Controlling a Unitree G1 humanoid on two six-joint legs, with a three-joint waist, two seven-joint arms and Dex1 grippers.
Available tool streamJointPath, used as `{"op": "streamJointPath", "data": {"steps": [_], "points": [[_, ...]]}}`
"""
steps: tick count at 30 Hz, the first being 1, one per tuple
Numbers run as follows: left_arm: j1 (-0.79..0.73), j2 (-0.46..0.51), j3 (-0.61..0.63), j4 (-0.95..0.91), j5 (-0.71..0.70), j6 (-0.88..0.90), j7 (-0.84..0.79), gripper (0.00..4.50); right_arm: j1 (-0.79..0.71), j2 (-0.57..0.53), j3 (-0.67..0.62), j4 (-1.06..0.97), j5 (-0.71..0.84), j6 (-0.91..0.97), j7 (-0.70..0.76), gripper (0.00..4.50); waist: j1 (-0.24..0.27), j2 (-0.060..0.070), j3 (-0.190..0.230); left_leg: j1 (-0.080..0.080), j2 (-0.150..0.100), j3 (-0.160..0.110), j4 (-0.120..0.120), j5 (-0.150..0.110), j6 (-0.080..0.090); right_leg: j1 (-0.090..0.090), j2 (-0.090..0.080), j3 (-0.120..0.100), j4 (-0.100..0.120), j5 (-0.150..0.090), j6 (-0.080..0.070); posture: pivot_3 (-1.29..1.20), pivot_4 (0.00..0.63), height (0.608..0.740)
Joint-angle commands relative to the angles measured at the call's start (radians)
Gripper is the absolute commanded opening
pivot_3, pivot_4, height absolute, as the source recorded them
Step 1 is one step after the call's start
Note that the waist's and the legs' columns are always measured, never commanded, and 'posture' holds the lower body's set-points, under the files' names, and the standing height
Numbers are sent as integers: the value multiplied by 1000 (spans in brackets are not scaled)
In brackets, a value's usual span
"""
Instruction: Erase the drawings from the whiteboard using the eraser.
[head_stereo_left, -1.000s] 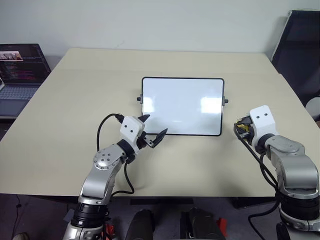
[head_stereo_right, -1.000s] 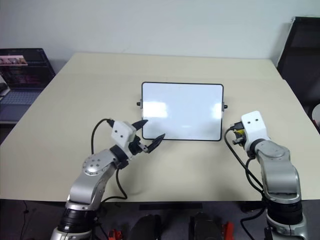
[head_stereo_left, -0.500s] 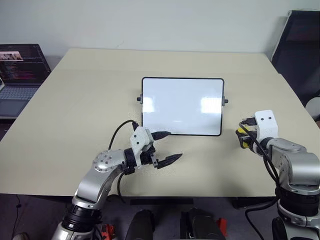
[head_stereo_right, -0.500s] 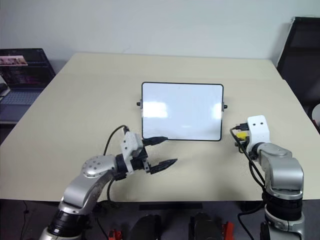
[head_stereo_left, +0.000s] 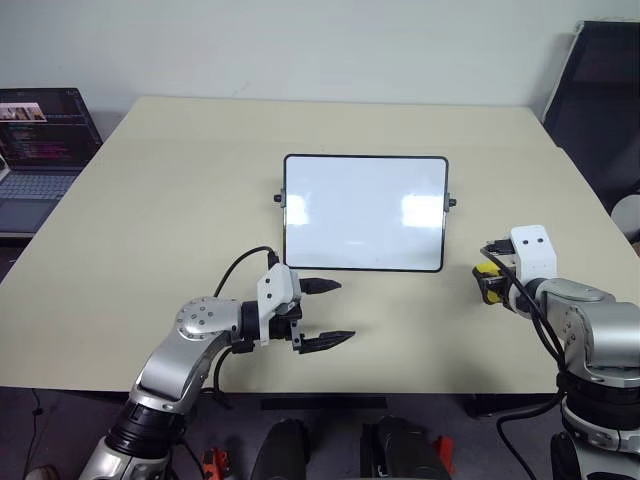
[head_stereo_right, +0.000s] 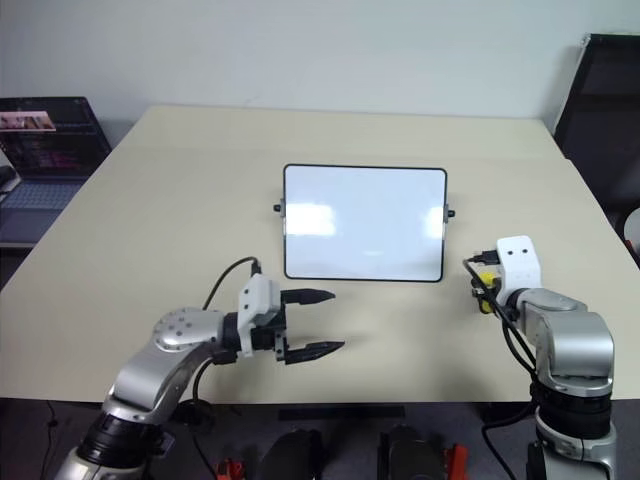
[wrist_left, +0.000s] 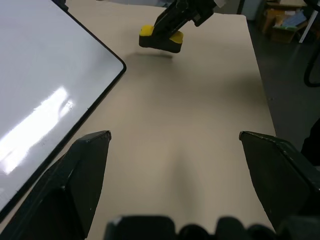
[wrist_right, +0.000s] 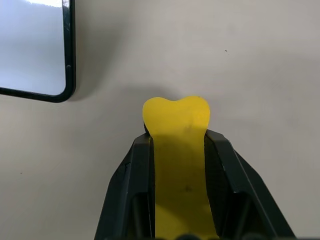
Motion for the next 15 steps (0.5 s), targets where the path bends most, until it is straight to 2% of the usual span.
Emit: {"op": "streamJointPath", "data": {"steps": [1, 15], "points": [[-23, 23, -8, 33, 35, -72, -27, 4500, -5, -22, -14, -2, 13, -5, -9, 1069, 0, 0, 0, 0, 0, 0, 0, 0, 0, 0, 0, 0, 0, 0, 0, 0, 150, 740], [-20, 28, -3, 81, 68, -134, -40, 4500, 6, -25, -4, 15, 39, -18, -27, 1069, 0, 0, 0, 0, 0, 0, 0, 0, 0, 0, 0, 0, 0, 0, 0, 0, 150, 740]]}}
